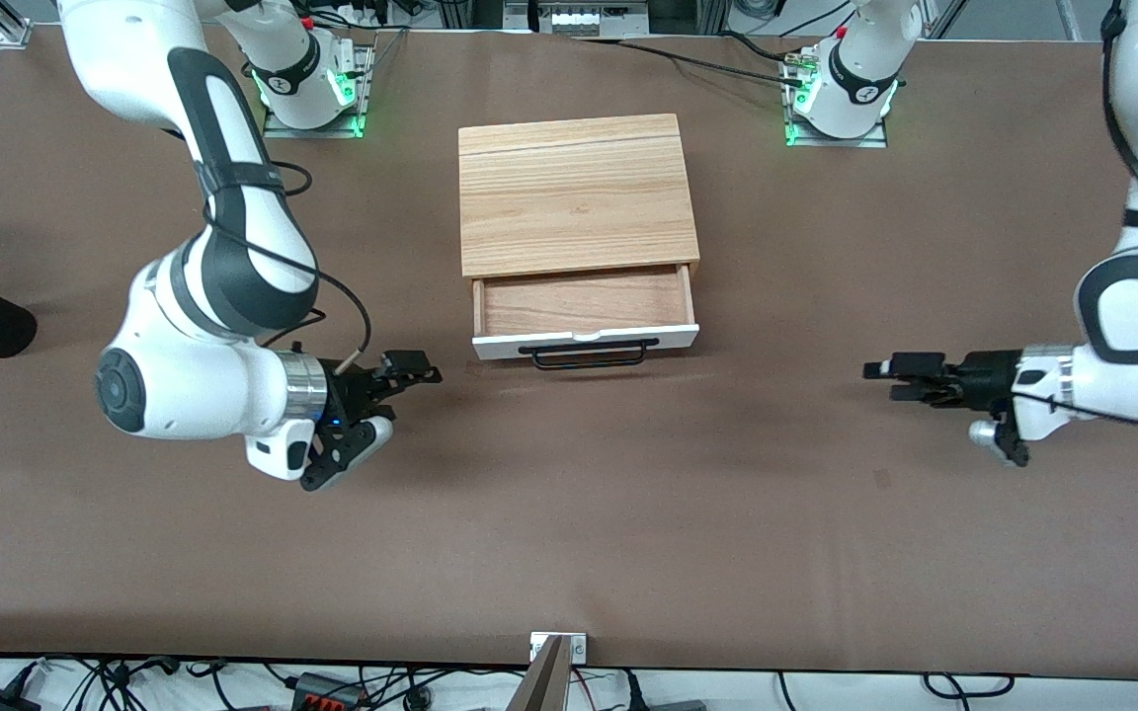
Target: Pull top drawer with both arms simultaneously
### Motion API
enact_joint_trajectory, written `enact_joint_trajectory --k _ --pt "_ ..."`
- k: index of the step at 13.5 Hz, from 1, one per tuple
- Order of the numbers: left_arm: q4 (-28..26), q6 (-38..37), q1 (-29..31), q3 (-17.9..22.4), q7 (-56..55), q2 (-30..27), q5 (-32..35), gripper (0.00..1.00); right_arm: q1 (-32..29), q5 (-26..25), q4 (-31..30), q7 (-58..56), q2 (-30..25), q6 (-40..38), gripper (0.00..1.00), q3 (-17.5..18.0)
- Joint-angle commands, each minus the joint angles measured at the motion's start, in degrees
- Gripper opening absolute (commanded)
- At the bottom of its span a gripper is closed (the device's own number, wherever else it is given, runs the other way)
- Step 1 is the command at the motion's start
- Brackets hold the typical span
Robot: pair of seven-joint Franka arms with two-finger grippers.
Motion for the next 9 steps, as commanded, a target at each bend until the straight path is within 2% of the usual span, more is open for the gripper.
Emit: enact_joint_trajectory --k 1,3,4,6,7,9 --pt "4.43 -7.57 0.16 0.10 -6.14 -4.94 9.23 1.00 0.27 -4.92 -0.76 0.88 -3.54 -4.29 1.00 -3.74" --pt "5.94 -9.26 0.08 0.10 -8.18 -7.14 11.88 1.00 0.18 -5.11 -0.76 2.54 -4.52 -8.50 1.00 -6.73" --pt "6.03 -9.27 0.08 -0.25 -8.36 -9.32 15.54 1.00 0.27 -5.11 -0.76 5.08 -4.52 -9.66 1.00 -8.23" --pt "6.03 -9.70 0.08 -0.34 -9.85 -13.28 20.66 1.00 0.53 -5.28 -0.76 11.13 -4.52 -9.58 1.00 -8.77" --pt "6.21 -10.05 0.08 -0.43 -9.95 -13.56 22.68 1.00 0.80 -5.46 -0.76 15.17 -4.52 -9.41 1.00 -9.29" --pt "11.81 -10.06 0.08 -0.08 -10.12 -13.39 25.24 1.00 0.80 -6.25 -0.76 21.16 -4.78 -9.75 1.00 -9.47"
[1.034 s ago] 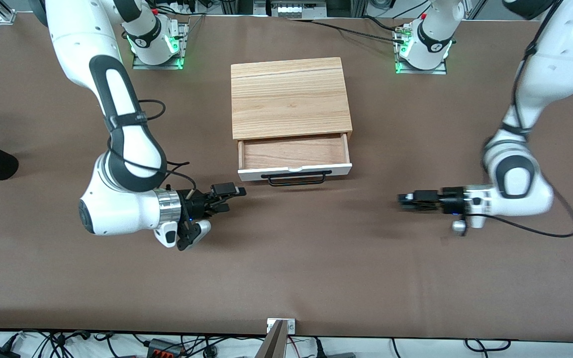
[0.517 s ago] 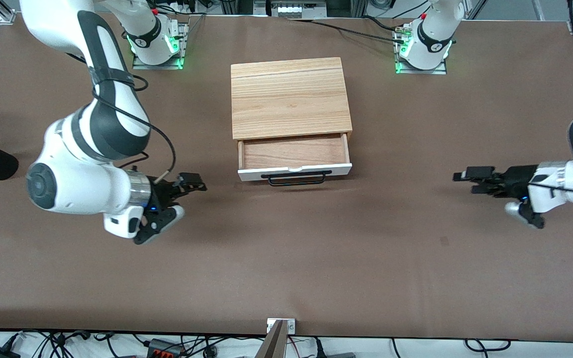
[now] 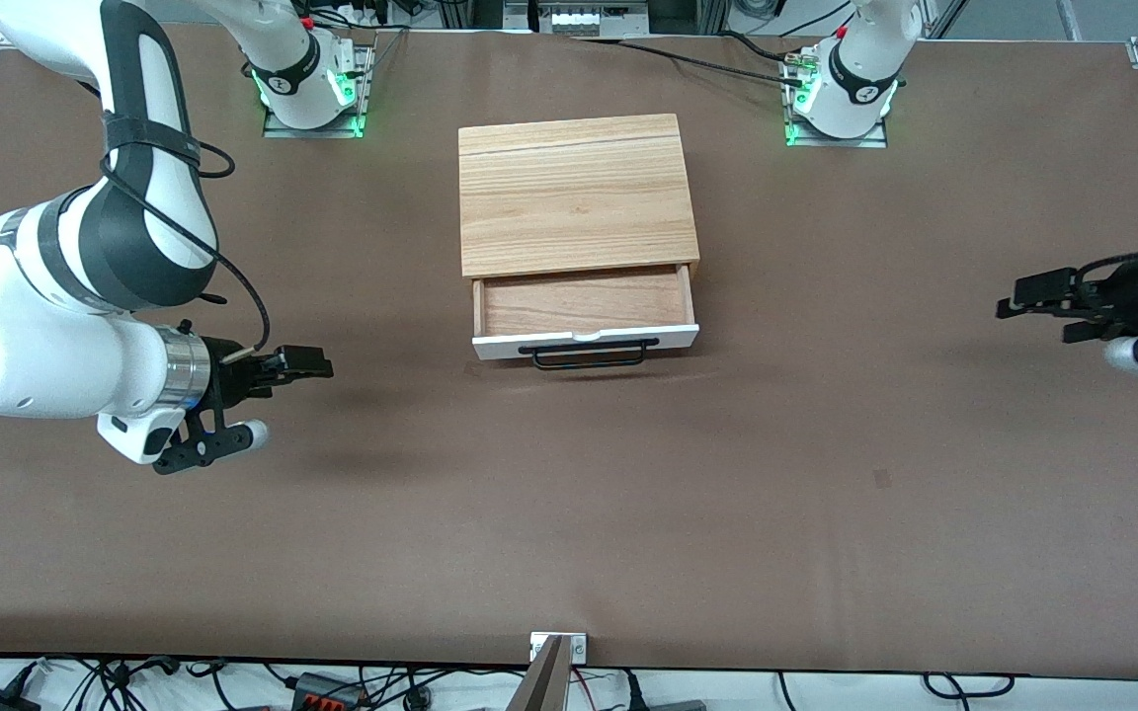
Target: Pull top drawer with both arms simultaneously
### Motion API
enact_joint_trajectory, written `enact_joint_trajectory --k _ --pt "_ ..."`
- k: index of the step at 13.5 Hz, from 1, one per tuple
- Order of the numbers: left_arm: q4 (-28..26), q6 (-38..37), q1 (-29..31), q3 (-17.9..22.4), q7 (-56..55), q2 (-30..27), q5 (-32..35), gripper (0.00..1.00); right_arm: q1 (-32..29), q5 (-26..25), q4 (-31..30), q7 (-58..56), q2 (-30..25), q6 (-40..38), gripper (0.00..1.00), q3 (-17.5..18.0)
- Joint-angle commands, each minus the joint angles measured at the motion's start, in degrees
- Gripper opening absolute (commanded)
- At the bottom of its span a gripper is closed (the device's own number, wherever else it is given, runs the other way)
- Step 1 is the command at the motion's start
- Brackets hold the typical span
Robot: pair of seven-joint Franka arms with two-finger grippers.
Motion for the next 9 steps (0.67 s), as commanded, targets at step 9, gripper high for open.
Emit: enact_joint_trajectory --k 9 --pt "2.37 -6.71 -0.72 -2.56 -14.16 -4.92 9.86 1.00 -11.50 -18.59 -6.69 5.55 -13.96 0.29 1.00 4.19"
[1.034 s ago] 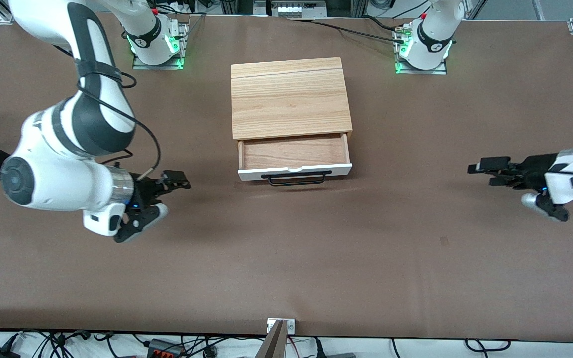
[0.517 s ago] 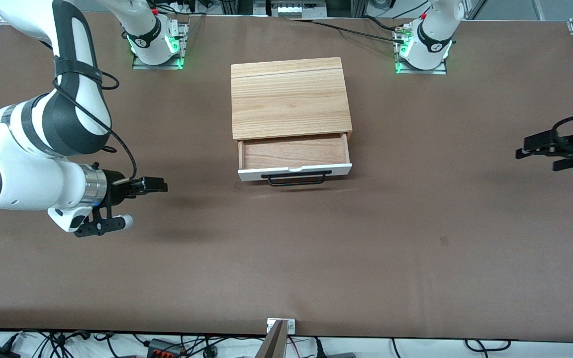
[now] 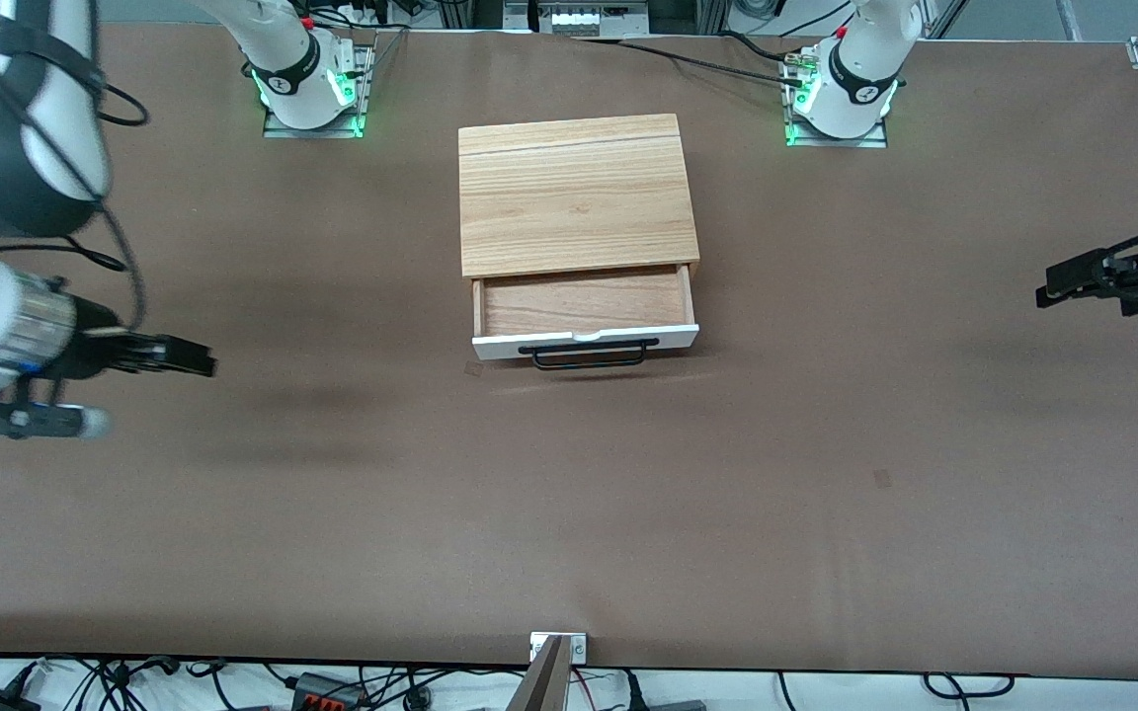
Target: Pull top drawer with both arms simultaneously
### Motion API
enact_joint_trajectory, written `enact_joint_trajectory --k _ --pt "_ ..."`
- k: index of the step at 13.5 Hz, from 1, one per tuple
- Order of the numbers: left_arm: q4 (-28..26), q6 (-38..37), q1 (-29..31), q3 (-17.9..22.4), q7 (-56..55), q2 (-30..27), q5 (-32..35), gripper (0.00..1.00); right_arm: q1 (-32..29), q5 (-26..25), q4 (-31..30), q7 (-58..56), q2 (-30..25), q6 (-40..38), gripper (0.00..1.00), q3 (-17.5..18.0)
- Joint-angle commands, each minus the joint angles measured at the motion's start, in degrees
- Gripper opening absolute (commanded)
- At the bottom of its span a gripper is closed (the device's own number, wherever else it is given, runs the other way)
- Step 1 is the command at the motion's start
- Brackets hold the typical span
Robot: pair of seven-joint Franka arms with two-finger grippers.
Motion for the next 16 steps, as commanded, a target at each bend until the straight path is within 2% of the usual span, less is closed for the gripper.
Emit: enact_joint_trajectory --k 1,2,4,7,9,11,14,15,16 --pt "-1.46 -2.54 0.04 -1.42 -0.85 -2.93 1.95 1.00 -6.50 -6.09 -4.80 -2.71 -4.52 1.38 1.00 5.35" --pt "-1.63 -4.03 0.04 -3.95 -1.46 -3.71 2.47 1.00 -9.13 -6.28 -5.07 -2.80 -5.49 2.34 1.00 7.19" --pt "-4.43 -3.44 0.22 -5.91 -1.47 -5.91 2.74 1.00 -13.62 -6.29 -5.16 -3.50 -7.08 2.53 1.00 10.27" --pt "-7.33 -1.50 0.47 -7.23 -1.29 -7.58 2.57 1.00 -13.90 -7.25 -5.51 -3.85 -8.75 1.39 1.00 10.55" --pt "-14.08 1.64 0.48 -7.23 -1.46 -12.83 2.05 1.00 -13.64 -9.18 -6.47 -4.47 -9.01 0.94 1.00 10.81" --pt "-23.12 7.35 0.57 -6.97 -1.55 -19.24 -0.23 1.00 -11.88 -11.11 -12.42 -4.30 -13.39 2.95 1.00 10.81" --pt "-24.05 7.73 2.84 -6.35 -2.17 -20.07 -2.87 1.00 -11.97 -11.12 -26.83 -4.21 -22.09 11.03 1.00 10.81" --pt "-23.96 7.73 4.77 -6.27 -2.86 -20.07 -5.06 1.00 -11.97 -10.95 -29.48 -4.21 -23.68 12.10 1.00 10.81" --pt "-23.96 7.38 6.18 -6.35 -2.44 -20.07 -5.17 1.00 -11.97 -10.86 -29.59 -4.38 -23.78 11.24 1.00 10.81"
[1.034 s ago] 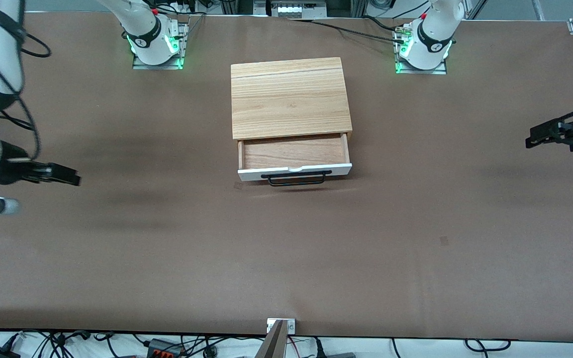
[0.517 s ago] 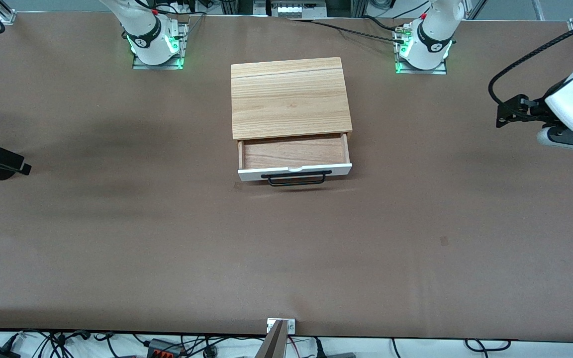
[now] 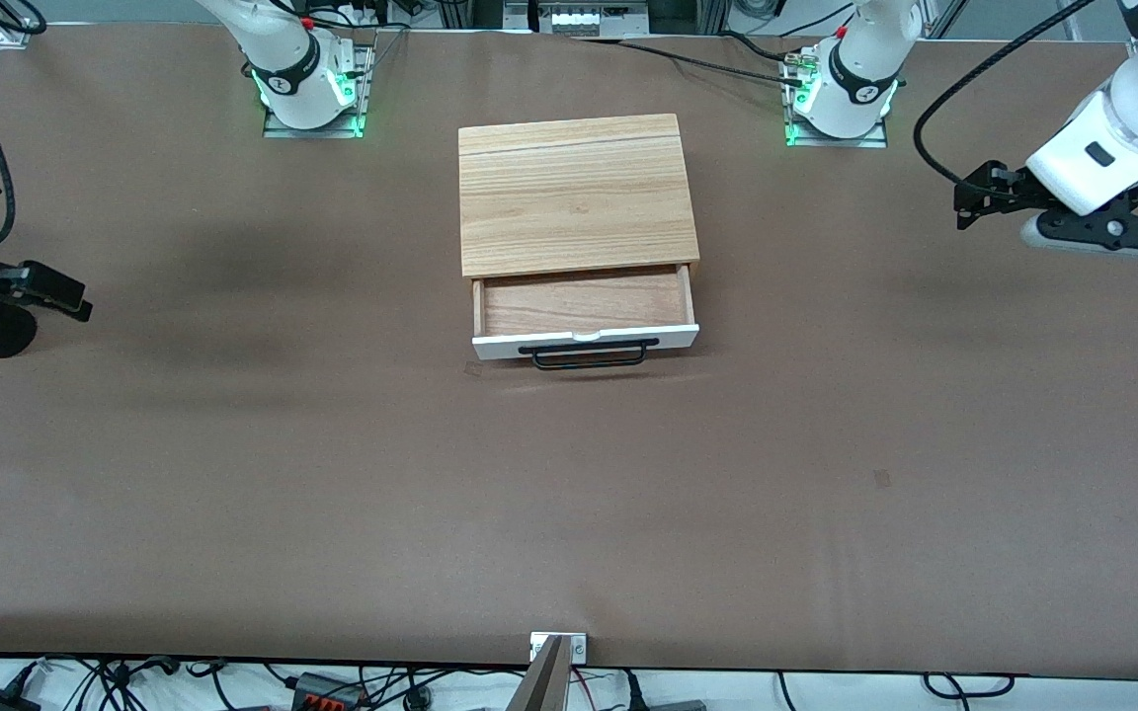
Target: Pull top drawer with both arms simultaneously
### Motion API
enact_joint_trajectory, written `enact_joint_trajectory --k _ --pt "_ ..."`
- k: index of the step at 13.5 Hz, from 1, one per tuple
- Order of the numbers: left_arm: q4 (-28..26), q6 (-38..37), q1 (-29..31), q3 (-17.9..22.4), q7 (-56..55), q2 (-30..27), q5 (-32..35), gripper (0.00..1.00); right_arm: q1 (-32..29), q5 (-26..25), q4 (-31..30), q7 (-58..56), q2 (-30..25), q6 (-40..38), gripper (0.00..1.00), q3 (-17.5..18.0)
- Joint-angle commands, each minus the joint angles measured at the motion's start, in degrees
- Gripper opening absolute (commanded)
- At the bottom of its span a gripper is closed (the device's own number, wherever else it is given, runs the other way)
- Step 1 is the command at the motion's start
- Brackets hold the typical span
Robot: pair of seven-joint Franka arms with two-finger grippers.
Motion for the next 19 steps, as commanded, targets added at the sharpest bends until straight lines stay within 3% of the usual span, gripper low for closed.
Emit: enact_joint_trajectory --k 1,13,15,19 --pt "-1.57 0.89 3.57 0.03 -0.26 -1.41 -2.20 1.00 -0.15 -0.76 -7.53 -0.85 -5.53 1.97 1.00 0.37" --pt "1.33 0.80 4.01 0.21 0.44 1.23 -2.11 1.00 -1.55 -0.23 -5.42 -1.02 -5.27 1.00 1.00 1.16" --pt "1.33 0.80 4.01 0.21 0.53 1.23 -2.11 1.00 -4.26 -0.23 -5.42 -1.11 -5.27 1.00 1.00 5.28" --pt "1.33 0.71 4.09 0.21 0.53 1.23 -2.11 1.00 -1.56 -0.49 -5.42 -1.29 -5.44 0.74 1.00 2.93"
